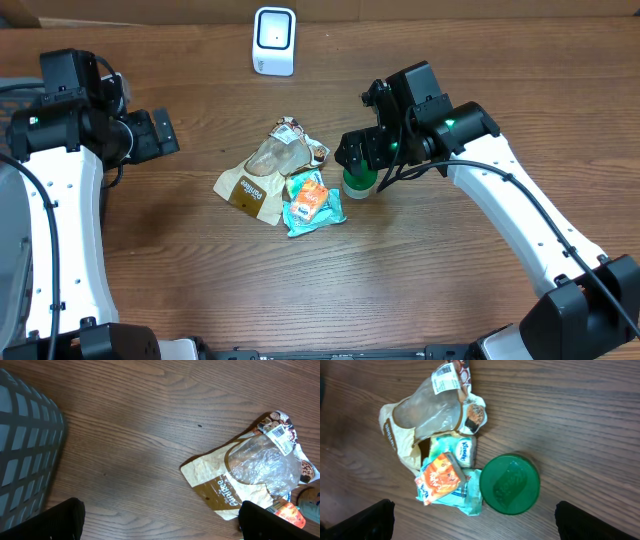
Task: Scan the item barcode
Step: 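Lower the right gripper and grasp the green-capped jar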
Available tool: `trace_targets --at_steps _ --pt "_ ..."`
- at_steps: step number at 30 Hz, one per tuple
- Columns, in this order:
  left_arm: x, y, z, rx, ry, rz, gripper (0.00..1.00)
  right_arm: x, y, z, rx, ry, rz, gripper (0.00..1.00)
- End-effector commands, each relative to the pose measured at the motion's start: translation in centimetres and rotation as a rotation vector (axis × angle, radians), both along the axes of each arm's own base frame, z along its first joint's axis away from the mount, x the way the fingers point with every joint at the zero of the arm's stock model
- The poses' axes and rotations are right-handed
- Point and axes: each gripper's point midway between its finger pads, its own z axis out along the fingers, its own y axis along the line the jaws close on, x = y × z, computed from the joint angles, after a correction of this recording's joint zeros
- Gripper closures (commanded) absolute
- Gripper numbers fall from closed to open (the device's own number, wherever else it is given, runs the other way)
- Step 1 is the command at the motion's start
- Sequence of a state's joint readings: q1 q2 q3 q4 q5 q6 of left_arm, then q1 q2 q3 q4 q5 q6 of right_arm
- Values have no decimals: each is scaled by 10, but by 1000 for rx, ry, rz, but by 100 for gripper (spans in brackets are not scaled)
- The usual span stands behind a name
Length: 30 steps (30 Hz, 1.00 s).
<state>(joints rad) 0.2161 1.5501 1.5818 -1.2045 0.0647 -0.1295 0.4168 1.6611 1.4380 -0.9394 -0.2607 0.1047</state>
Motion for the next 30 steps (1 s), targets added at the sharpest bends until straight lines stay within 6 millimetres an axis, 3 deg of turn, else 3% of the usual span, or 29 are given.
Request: trace_targets --at_steps 1,6,10,17,20,26,30 --pt "1 -2 4 3 -12 -18 0 12 -6 -7 -55 -13 -28 0" --pt "1 -2 4 2 -13 -18 0 18 -26 -43 -224 29 -95 0" --pt "1 -2 4 2 -13 -18 0 20 -25 -60 -253 55 -94 0" --pt "1 -2 4 2 -13 -18 0 22 -20 -64 -233 70 -153 3" --pt "1 -2 4 3 -13 -18 0 18 -20 -67 -211 127 -298 3" --pt "1 -2 4 3 -12 -18 0 9 -5 -77 -190 184 -468 12" --pt "1 -2 4 2 -13 -18 0 5 1 -79 -184 197 -546 12"
